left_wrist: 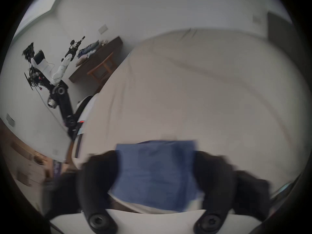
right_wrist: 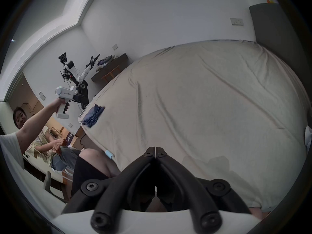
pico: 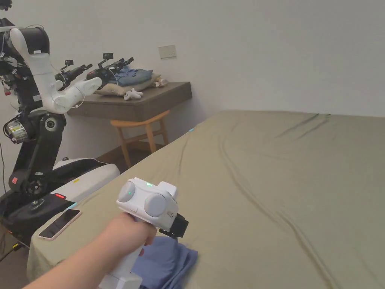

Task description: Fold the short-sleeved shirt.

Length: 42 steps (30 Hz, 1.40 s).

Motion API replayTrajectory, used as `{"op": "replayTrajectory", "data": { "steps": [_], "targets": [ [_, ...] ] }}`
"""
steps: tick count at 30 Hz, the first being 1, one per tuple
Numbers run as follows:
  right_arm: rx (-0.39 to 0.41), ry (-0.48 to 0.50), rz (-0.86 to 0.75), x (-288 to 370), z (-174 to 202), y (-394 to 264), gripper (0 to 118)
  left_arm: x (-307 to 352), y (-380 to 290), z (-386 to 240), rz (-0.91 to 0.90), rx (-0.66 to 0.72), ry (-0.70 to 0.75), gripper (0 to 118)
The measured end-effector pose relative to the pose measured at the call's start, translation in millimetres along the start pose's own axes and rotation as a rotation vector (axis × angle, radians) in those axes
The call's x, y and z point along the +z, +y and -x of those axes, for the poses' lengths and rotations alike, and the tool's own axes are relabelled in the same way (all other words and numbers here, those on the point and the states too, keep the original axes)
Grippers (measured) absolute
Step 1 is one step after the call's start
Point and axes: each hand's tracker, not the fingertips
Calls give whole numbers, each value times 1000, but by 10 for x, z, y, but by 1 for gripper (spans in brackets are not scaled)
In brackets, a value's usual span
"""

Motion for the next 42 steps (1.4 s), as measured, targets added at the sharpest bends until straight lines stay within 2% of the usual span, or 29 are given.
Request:
{"op": "replayTrajectory", "data": {
  "steps": [1, 2, 4, 6, 7, 10, 12, 14, 18, 21, 23, 27, 28, 31, 32, 33, 34, 35, 36, 37, 38, 42],
  "targets": [
    [25, -30, -22, 34, -14, 19, 0, 134, -4, -179, -46, 36, -28, 47],
    [53, -67, -34, 73, -5, 40, 0, 264, -19, -405, -122, 64, -30, 29],
    [100, -118, -64, 143, -11, 71, 0, 525, -83, -892, -234, 4, -84, 8],
    [155, -177, -113, 221, 74, 97, 0, 777, -145, -1345, -343, 31, -131, 0],
    [169, -199, -135, 254, 105, 107, 0, 886, -180, -1525, -381, 29, -174, 0],
    [190, -309, -234, 367, 195, 142, 0, 1229, -263, -2004, -478, 138, -278, 0],
    [258, -405, -296, 417, 322, 176, 0, 1452, -345, -2307, -575, 196, -285, 0],
    [335, -493, -393, 449, 327, 203, 0, 1630, -415, -2599, -645, 156, -268, 0],
    [327, -553, -600, 612, 458, 193, 0, 1947, -730, -2927, -895, 185, -285, 0],
    [375, -618, -702, 661, 520, 56, 0, 1990, -814, -3072, -881, 107, -256, 0],
    [339, -643, -714, 664, 474, -49, 0, 1958, -855, -3072, -869, 117, -276, 0],
    [190, -636, -669, 662, 352, -37, 0, 1850, -967, -3119, -851, 169, -248, 0],
    [185, -646, -688, 663, 342, -42, 0, 1827, -983, -3148, -834, 160, -244, 0],
    [277, -693, -699, 652, 331, -90, 2, 1788, -1052, -3261, -823, 121, -241, 0],
    [317, -716, -711, 644, 328, -110, 12, 1789, -1061, -3286, -831, 113, -240, 6],
    [296, -714, -701, 623, 298, -137, 27, 1799, -1064, -3320, -835, 102, -235, 18],
    [284, -718, -686, 625, 283, -149, 55, 1796, -1064, -3339, -840, 96, -225, 46],
    [242, -729, -675, 620, 253, -164, 76, 1786, -1053, -3362, -838, 83, -198, 73],
    [206, -729, -669, 609, 211, -178, 94, 1779, -1056, -3366, -846, 95, -175, 95],
    [195, -717, -667, 609, 175, -187, 109, 1782, -1066, -3373, -856, 108, -167, 111],
    [157, -710, -659, 617, 156, -190, 114, 1790, -1064, -3358, -865, 118, -170, 115],
    [221, -748, -671, 644, 179, -152, 118, 1792, -1056, -3303, -877, 175, -205, 117]
  ]
}}
